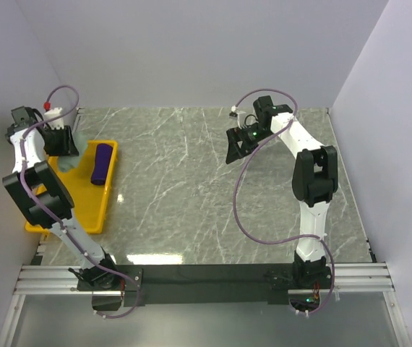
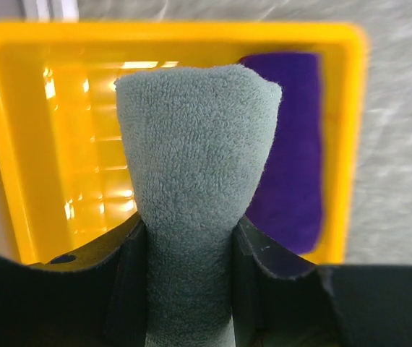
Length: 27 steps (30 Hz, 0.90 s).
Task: Roll the towels
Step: Place the rolled towel into the container
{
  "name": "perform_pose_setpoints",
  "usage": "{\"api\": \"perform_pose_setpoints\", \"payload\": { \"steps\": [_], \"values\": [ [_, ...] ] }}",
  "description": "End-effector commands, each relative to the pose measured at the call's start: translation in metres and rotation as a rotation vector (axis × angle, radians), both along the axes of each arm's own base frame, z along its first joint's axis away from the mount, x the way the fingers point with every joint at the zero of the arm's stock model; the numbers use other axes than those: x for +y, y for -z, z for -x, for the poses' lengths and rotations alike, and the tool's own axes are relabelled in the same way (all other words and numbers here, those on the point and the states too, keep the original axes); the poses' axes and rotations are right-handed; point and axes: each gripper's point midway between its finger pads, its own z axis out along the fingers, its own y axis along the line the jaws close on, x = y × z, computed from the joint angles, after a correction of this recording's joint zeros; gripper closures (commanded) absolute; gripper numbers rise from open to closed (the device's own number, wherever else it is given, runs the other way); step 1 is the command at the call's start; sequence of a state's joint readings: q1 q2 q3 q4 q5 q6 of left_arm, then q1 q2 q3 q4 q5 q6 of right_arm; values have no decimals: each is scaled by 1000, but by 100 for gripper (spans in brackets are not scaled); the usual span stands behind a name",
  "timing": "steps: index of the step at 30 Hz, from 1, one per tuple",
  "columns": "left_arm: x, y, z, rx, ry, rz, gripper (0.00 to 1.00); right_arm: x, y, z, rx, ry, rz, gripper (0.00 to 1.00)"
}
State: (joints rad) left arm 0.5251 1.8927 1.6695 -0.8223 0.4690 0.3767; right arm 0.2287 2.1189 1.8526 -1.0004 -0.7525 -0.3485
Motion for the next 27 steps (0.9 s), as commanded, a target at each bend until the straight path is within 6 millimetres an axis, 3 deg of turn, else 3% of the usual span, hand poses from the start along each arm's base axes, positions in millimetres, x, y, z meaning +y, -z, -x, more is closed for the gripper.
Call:
{"api": "perform_pose_setpoints", "payload": {
  "steps": [1,6,12,22,27],
  "values": [
    [15,16,-1,27,-31,-116,100,2,-2,0,9,10,-34,5],
    [35,49,-5,32,-107,-181,100,0,0,3,14,11,-26,5],
    [37,77,-16,50,-155,-134,100,-1,4,10,29,3,-23,5],
    [-3,91,-31,47,-83,-49,100,-3,11,18,49,-2,-13,4],
    [-12,94,-33,62,-78,-1,96,-4,10,18,39,-2,-11,3]
  ]
}}
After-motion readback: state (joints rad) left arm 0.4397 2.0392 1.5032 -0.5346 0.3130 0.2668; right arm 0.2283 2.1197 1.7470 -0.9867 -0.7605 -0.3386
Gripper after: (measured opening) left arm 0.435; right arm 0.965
